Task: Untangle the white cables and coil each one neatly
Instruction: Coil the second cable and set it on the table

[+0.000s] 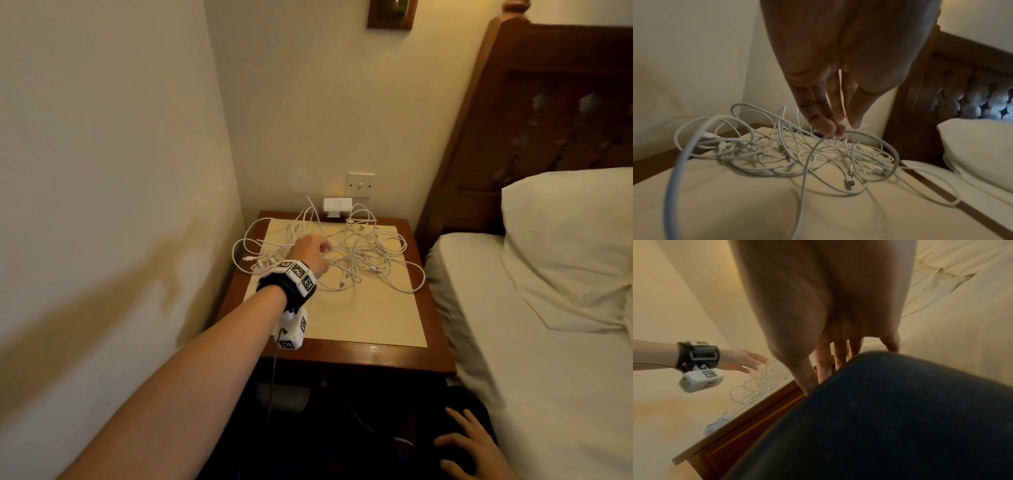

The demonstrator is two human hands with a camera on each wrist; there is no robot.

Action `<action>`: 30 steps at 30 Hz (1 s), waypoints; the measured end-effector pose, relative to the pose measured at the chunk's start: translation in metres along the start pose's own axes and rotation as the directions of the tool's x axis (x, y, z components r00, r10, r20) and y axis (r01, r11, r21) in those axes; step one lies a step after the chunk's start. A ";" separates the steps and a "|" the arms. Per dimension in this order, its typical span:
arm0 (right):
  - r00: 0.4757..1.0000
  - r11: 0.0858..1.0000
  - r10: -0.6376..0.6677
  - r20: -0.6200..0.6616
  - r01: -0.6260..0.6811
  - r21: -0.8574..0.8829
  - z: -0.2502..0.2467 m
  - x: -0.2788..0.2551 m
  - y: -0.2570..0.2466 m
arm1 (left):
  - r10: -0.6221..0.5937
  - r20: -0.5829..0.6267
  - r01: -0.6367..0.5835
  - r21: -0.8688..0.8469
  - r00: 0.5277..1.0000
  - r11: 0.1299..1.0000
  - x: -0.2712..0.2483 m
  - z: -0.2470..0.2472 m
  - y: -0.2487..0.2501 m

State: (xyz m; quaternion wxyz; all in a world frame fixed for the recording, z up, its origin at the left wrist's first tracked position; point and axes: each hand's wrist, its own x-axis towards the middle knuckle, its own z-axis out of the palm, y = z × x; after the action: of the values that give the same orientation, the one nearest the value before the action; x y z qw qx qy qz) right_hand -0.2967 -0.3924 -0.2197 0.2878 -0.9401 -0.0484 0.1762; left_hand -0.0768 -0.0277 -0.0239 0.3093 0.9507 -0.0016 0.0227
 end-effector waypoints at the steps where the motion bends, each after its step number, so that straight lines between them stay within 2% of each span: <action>1: 1.000 1.000 -0.016 0.009 0.016 0.011 0.003 0.001 0.005 | 0.004 0.047 -0.005 0.034 0.999 0.999 0.006 0.007 0.002; 4: 0.984 0.991 -0.132 -0.117 0.131 -0.016 0.004 0.002 0.004 | -0.025 0.164 0.005 0.119 0.986 0.993 0.017 0.023 0.006; 6: 0.988 0.992 -0.114 -0.106 0.107 -0.065 -0.002 0.003 -0.004 | -0.039 0.185 0.013 0.137 0.982 0.990 0.024 0.032 0.004; 7: 0.994 0.993 -0.096 -0.059 0.092 -0.069 -0.007 0.001 -0.009 | -0.034 0.188 0.007 0.142 0.982 0.990 0.026 0.036 0.004; 10: 0.994 0.990 -0.110 0.018 0.111 -0.082 -0.008 0.000 -0.013 | -0.012 0.176 -0.014 0.146 0.984 0.989 0.033 0.039 0.005; 12: 0.997 0.996 -0.049 0.061 0.054 -0.075 -0.008 0.000 -0.011 | 0.019 0.139 -0.034 0.104 0.990 0.994 0.040 0.031 0.010; 16: 0.999 0.998 -0.051 0.014 0.052 -0.045 -0.035 -0.001 -0.030 | 0.086 0.095 -0.094 0.082 0.992 0.992 0.056 -0.019 0.038; 18: 1.000 1.000 -0.023 -0.005 0.023 0.002 -0.061 -0.004 -0.057 | 0.123 0.069 -0.129 0.076 0.990 0.989 0.064 -0.052 0.054; 22: 0.969 0.985 -0.104 -0.225 0.132 0.115 -0.123 0.007 -0.125 | 0.172 0.026 -0.173 0.042 0.985 0.984 0.074 -0.112 0.085; 27: 0.873 0.925 -0.275 -0.403 0.354 0.137 -0.217 0.068 -0.261 | 0.267 -0.039 -0.267 0.006 0.963 0.964 0.072 -0.168 0.121; 30: 0.811 0.930 -0.283 -0.512 0.363 0.061 -0.261 0.117 -0.332 | 0.295 -0.098 -0.302 -0.067 0.950 0.951 0.071 -0.194 0.139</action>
State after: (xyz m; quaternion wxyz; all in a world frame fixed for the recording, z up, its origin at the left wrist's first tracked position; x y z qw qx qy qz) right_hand -0.0900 -0.2310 0.1320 0.3889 -0.9059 -0.1185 -0.1187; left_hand -0.0169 -0.0251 0.2175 0.3403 0.9243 -0.1327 0.1106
